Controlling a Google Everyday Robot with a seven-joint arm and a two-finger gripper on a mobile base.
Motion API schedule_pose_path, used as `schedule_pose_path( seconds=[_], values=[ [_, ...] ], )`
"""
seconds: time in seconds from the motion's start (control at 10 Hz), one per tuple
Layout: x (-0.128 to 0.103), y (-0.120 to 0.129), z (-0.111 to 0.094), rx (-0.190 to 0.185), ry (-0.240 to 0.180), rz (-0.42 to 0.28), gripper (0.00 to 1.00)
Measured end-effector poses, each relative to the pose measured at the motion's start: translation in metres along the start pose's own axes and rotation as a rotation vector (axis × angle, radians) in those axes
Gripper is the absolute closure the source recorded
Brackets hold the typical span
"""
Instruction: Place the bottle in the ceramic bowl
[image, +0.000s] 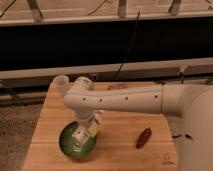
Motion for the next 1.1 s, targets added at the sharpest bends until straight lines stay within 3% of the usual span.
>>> schedule_pose_path(
  seconds=[0.4,0.8,1.1],
  values=[
    [-0.0013,-0.0010,0.0016,0.003,-0.001,-0.024,0.64],
    [-0.0023,-0.0027,0.0026,0.004,0.000,-0.047,0.63],
    [-0.0030,-0.0038,0.0041,0.006,-0.002,-0.060,0.37]
  ],
)
